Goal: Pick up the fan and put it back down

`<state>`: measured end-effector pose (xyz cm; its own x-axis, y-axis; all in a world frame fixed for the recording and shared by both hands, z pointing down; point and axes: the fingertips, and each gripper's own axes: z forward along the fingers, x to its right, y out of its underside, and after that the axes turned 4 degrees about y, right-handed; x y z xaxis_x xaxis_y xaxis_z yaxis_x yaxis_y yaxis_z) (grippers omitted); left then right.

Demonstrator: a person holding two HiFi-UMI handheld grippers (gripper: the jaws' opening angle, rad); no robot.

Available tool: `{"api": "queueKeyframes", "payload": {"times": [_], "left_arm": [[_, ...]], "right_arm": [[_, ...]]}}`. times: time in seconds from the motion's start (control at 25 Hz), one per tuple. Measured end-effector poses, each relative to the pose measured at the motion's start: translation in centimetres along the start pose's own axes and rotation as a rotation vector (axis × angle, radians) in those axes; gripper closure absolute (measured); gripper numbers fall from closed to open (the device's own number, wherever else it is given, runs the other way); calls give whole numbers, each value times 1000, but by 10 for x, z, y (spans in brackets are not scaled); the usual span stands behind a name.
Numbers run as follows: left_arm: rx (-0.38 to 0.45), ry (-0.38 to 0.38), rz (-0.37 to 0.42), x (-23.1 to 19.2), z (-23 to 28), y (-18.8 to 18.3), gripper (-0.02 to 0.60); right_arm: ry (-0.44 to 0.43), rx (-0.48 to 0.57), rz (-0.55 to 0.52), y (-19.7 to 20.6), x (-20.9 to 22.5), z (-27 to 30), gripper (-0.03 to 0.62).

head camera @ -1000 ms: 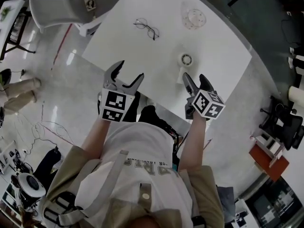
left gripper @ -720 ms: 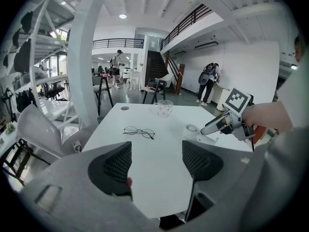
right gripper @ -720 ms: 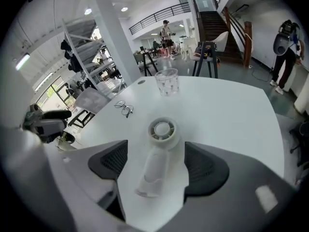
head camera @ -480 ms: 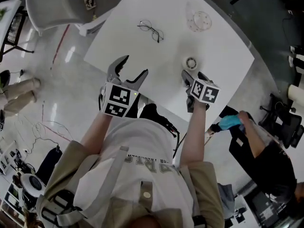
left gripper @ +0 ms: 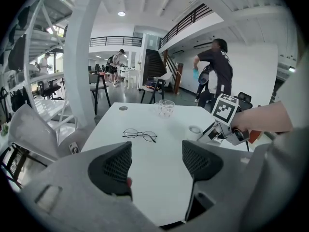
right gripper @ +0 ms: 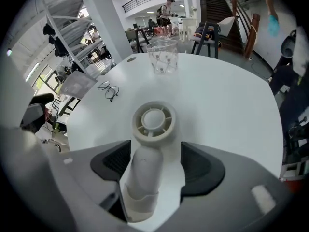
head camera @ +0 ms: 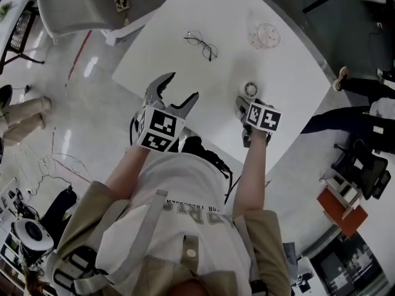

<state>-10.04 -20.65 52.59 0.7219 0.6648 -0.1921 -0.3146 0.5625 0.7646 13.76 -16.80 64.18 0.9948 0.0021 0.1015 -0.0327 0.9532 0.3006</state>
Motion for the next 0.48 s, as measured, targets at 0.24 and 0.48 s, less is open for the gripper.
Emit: {"api": "queueKeyframes", "payload": {"times": [0.24, 0.48], "left_arm": [[-7, 0, 4, -3, 4, -2, 241], [-11, 6, 2, -6, 9, -4, 241]], "right_arm": [[-3, -38, -9, 5, -1, 6, 292], [28, -60, -24, 6, -3, 10, 332]]}}
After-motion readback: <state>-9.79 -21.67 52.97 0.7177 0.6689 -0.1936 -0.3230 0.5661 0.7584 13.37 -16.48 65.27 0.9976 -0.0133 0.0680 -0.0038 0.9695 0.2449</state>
